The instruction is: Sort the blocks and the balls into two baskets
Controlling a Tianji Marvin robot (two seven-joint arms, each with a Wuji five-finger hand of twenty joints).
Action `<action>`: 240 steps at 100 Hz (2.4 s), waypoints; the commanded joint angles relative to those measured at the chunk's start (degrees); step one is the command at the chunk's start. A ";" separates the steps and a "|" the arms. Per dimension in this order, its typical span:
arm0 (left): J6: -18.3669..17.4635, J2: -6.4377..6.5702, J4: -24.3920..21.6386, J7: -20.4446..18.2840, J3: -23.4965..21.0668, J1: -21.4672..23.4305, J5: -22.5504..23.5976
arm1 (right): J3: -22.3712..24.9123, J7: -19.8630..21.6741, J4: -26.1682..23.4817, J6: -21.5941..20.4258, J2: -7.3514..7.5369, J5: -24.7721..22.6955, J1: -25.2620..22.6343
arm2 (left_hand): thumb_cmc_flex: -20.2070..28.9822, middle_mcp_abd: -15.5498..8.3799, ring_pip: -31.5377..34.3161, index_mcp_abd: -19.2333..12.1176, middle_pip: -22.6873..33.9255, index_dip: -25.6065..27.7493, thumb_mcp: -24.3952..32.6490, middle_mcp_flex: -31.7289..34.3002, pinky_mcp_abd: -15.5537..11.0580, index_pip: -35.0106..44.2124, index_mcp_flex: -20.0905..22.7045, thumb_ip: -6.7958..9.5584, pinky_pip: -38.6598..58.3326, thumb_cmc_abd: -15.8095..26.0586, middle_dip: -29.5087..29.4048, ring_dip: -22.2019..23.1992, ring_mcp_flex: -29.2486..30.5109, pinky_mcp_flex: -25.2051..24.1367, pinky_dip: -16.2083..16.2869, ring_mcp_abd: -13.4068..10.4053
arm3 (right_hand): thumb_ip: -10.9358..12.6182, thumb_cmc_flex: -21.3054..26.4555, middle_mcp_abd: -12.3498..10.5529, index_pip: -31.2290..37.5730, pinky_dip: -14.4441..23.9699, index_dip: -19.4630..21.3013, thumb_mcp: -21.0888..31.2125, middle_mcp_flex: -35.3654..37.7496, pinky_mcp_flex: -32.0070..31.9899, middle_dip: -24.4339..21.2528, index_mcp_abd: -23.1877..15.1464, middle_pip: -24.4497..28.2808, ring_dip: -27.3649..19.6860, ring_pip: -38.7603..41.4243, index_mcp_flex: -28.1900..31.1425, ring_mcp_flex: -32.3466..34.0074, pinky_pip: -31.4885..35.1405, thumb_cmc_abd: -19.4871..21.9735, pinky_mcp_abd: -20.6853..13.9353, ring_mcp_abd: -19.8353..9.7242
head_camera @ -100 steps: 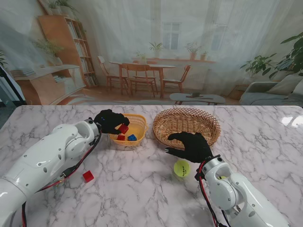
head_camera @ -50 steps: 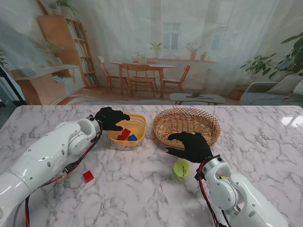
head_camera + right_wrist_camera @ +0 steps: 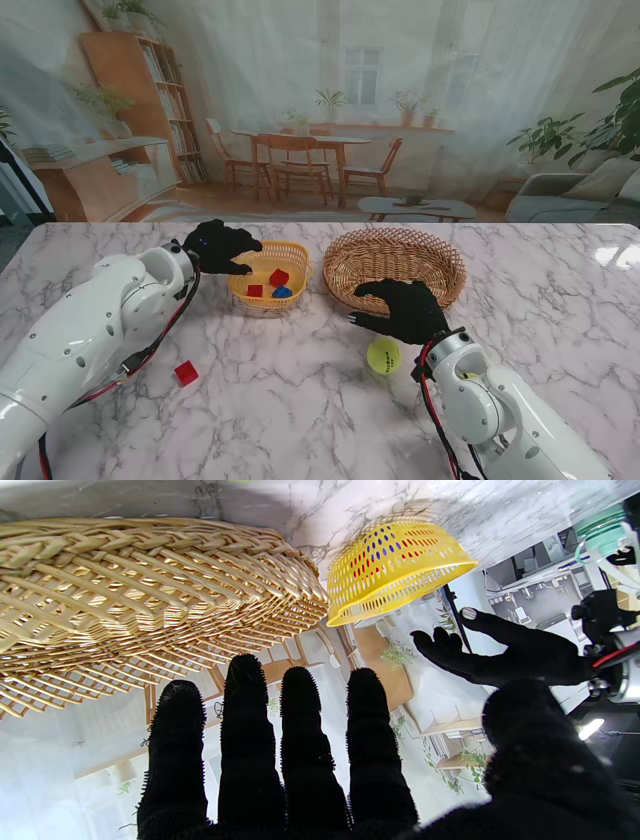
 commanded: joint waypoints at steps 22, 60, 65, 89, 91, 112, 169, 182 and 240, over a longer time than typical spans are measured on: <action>-2.90 1.21 -3.90 -0.21 -5.30 4.43 2.80 | 0.04 0.15 -0.14 0.23 -0.03 0.08 -0.24 | -1.92 1.60 -3.21 0.32 -3.50 0.75 -0.54 -1.70 2.05 -1.93 1.11 -0.46 -3.28 3.09 -3.19 -3.44 -3.15 -2.52 -2.73 1.87 | 1.03 1.36 0.40 -0.93 -0.11 -0.41 -0.63 -1.20 -0.84 0.05 0.90 0.69 0.45 -0.66 -1.74 -0.47 -0.59 1.67 0.92 0.47; -7.14 1.75 -13.81 1.10 -16.96 16.71 8.88 | 0.45 -0.35 -0.44 0.02 -0.06 -0.17 -0.74 | -2.86 1.06 -3.92 0.79 -3.18 0.99 -0.71 2.52 2.88 -2.49 2.49 -0.69 -3.71 3.30 -2.77 -4.23 -3.87 -3.17 -2.88 2.45 | 1.03 1.36 0.36 -0.94 -0.09 -0.41 -0.62 -1.14 -0.86 0.06 0.84 0.68 0.47 -0.65 -1.72 -0.41 -0.62 1.64 0.97 0.49; -7.99 1.89 -15.27 1.46 -18.80 18.83 10.22 | 0.39 -0.28 -0.37 0.01 -0.05 -0.19 -0.66 | -2.96 0.98 -3.91 0.74 -3.33 0.98 -0.74 2.75 2.80 -2.63 2.54 -0.72 -3.60 3.28 -2.76 -4.29 -3.68 -2.93 -2.81 2.43 | 1.03 1.34 0.40 -0.93 -0.08 -0.41 -0.61 -1.16 -0.86 0.06 0.87 0.67 0.47 -0.66 -1.70 -0.43 -0.62 1.66 0.97 0.46; -10.40 2.37 -19.94 4.77 -27.29 28.93 15.14 | 0.16 -0.20 -0.23 0.11 -0.03 -0.27 -0.45 | -3.36 1.12 -3.38 0.96 -3.80 0.95 -0.77 3.81 2.78 -3.18 2.88 -0.81 -2.07 3.04 -2.63 -4.09 -2.72 -1.88 -1.72 2.62 | 1.03 1.35 0.35 -0.94 -0.07 -0.41 -0.60 -1.16 -0.82 0.07 0.89 0.67 0.46 -0.68 -1.72 -0.43 -0.62 1.66 0.92 0.51; -10.34 2.37 -20.26 5.15 -28.02 29.77 15.47 | 0.15 -0.19 -0.22 0.13 -0.03 -0.27 -0.43 | -3.38 1.11 -3.37 1.00 -3.88 0.95 -0.77 3.79 2.79 -3.21 2.93 -0.82 -2.04 3.02 -2.64 -4.07 -2.70 -1.91 -1.66 2.70 | 1.03 1.35 0.37 -0.95 -0.07 -0.41 -0.60 -1.12 -0.83 0.08 0.80 0.70 0.46 -0.69 -1.75 -0.46 -0.62 1.65 0.92 0.47; -10.81 2.48 -22.58 8.18 -34.27 36.74 17.99 | 0.22 -0.31 -0.25 0.33 -0.03 -0.49 -0.47 | -2.65 1.18 -3.28 1.22 -4.22 0.91 -0.50 4.12 2.98 -3.51 3.21 -0.75 -1.80 2.54 -2.61 -3.92 -2.58 -1.80 -1.24 2.73 | 1.03 1.36 0.39 -0.94 -0.08 -0.41 -0.57 -1.17 -0.91 0.06 0.89 0.66 0.46 -0.69 -1.74 -0.44 -0.69 1.65 0.97 0.49; -10.48 2.07 -21.76 4.75 -34.35 40.07 14.75 | -0.20 -0.07 0.15 0.49 0.02 -0.54 -0.01 | -4.18 4.88 -5.08 5.31 -9.80 -1.46 -0.80 -1.66 3.84 -7.92 -2.96 -0.83 -4.91 2.95 -8.65 -6.37 -3.60 -2.52 -2.75 3.63 | 1.03 1.32 0.41 -0.94 -0.06 -0.40 -0.57 -1.20 -0.87 0.06 0.91 0.62 0.47 -0.68 -1.74 -0.43 -0.67 1.69 0.96 0.47; -10.02 1.85 -21.65 2.92 -33.18 40.81 12.96 | -0.20 -0.13 0.14 0.47 0.01 -0.55 -0.01 | -5.42 4.11 -3.62 6.99 -7.01 -1.41 -0.90 0.71 4.11 -6.66 -1.21 -0.96 -2.63 3.06 -6.44 -5.46 -3.23 -2.08 -1.70 3.97 | 1.03 1.30 0.43 -0.95 -0.06 -0.40 -0.58 -1.19 -0.88 0.07 0.86 0.63 0.47 -0.69 -1.75 -0.43 -0.69 1.69 0.97 0.41; -6.51 1.84 -20.33 2.44 -30.11 41.71 13.00 | -0.53 0.14 0.28 0.57 0.05 -0.55 0.23 | -16.07 3.89 5.70 10.53 3.77 4.05 -1.18 2.53 2.73 -4.08 -0.87 -1.69 7.31 -1.98 7.18 8.53 -0.87 1.71 5.29 4.44 | 1.03 1.31 0.34 -0.97 -0.05 -0.40 -0.56 -1.16 -0.89 0.07 0.88 0.67 0.47 -0.67 -1.77 -0.41 -0.68 1.67 0.99 0.47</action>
